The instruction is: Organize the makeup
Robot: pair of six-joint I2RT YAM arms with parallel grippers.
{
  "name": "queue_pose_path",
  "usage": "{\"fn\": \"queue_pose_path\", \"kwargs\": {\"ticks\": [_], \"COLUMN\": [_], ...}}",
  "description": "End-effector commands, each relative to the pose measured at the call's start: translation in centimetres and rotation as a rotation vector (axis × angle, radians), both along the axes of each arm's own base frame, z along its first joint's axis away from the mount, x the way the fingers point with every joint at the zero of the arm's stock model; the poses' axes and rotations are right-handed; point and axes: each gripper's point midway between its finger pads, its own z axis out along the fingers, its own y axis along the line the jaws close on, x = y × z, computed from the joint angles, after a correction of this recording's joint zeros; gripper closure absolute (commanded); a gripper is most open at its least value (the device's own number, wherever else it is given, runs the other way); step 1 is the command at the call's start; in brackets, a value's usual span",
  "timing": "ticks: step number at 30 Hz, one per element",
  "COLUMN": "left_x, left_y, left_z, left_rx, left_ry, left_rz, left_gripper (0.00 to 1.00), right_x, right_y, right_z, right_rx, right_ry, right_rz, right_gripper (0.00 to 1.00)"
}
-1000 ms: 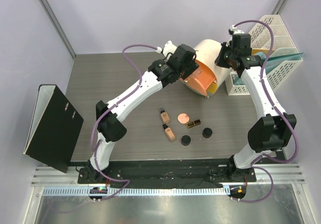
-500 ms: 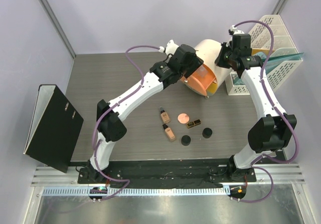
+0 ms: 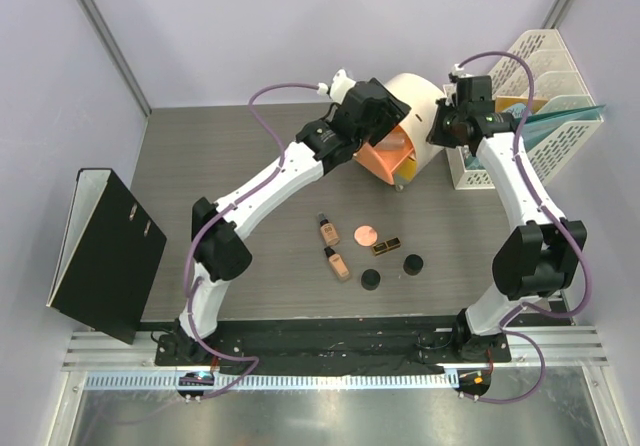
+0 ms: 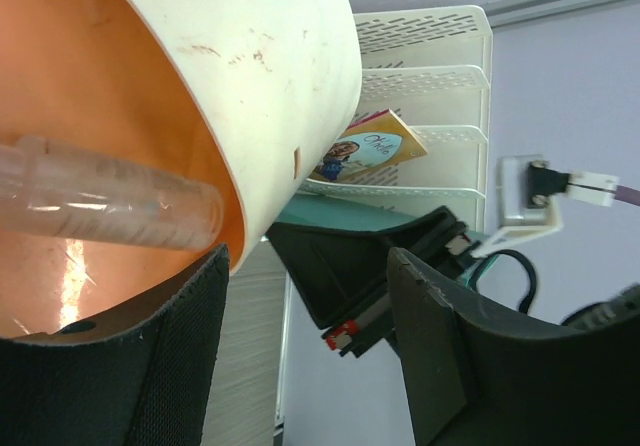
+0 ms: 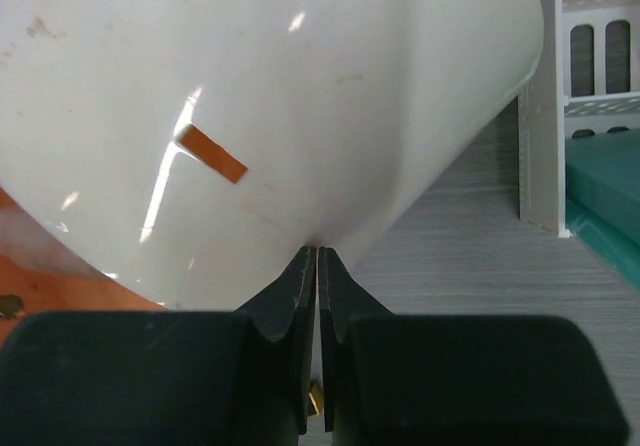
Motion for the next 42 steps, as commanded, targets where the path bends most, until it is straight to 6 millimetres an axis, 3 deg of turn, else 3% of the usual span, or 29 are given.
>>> {"fn": "queue_pose_path", "kwargs": {"ticks": [1, 6, 8, 9, 12, 17, 22, 27, 28, 31, 32, 33, 35, 36, 42], "left_x": [-0.1, -1.5, -1.8, -2.3, -2.8, -4.4, -5.8, -7.2, -7.5, -8.5, -9.0, -9.4, -10.1, -10.5, -12.6], "left_y": [0.9, 2.3, 3.1, 3.7, 5.0, 7.6, 9.8, 11.8, 12.4, 14.1, 14.8, 15.6, 16.8, 17.4, 18.4], "left_z": [6.2, 8.9, 8.6, 9.3, 9.2, 9.3, 6.2, 1.5, -0.4, -2.3, -4.1, -4.3, -6.2, -6.5, -11.2], "left_rx": [-0.042, 0.014, 0.076, 0.081, 0.147, 0.249, 0.371, 0.516, 0.552, 0.604, 0.638, 0.647, 0.693, 0.703, 0.806], "left_ry": [-0.148, -0.222, -0.244, -0.257, -0.280, -0.300, -0.242, -0.150, -0.116, -0.067, -0.032, -0.022, 0.012, 0.023, 0.143], "left_rz": [-0.030, -0.064, -0.075, -0.074, -0.078, -0.082, -0.105, -0.139, -0.146, -0.131, -0.133, -0.124, -0.118, -0.116, -0.188], "left_gripper": [0.35, 0.34, 0.33, 0.33, 0.33, 0.35, 0.37, 0.36, 0.36, 0.37, 0.37, 0.37, 0.37, 0.37, 0.37], "right_x": [-0.9, -0.9, -0.8, -0.9, -1.1, -1.6, -0.3, 2.4, 2.9, 4.5, 4.8, 5.6, 6.5, 7.4, 9.6], "right_y": [0.7, 0.8, 0.7, 0.6, 0.2, -0.2, 0.7, 2.8, 3.0, 3.8, 3.9, 4.1, 4.6, 4.8, 5.2], "right_z": [-2.3, -1.9, -1.1, -0.2, 2.3, 8.5, 11.6, 10.3, 10.6, 9.9, 9.9, 8.9, 9.4, 8.3, 8.5], "right_rx": [-0.004, 0.004, 0.002, 0.001, -0.007, 0.009, 0.048, 0.114, 0.122, 0.161, 0.169, 0.176, 0.197, 0.203, 0.232], "right_ry": [0.083, 0.073, 0.056, 0.035, -0.026, -0.185, -0.276, -0.251, -0.264, -0.261, -0.264, -0.247, -0.259, -0.236, -0.247], "right_rz": [0.036, 0.039, 0.031, 0.026, 0.004, -0.024, 0.008, 0.085, 0.092, 0.104, 0.104, 0.104, 0.116, 0.117, 0.104], "right_gripper": [0.89, 0.89, 0.89, 0.89, 0.89, 0.91, 0.91, 0.87, 0.84, 0.83, 0.83, 0.83, 0.83, 0.83, 0.83]}}
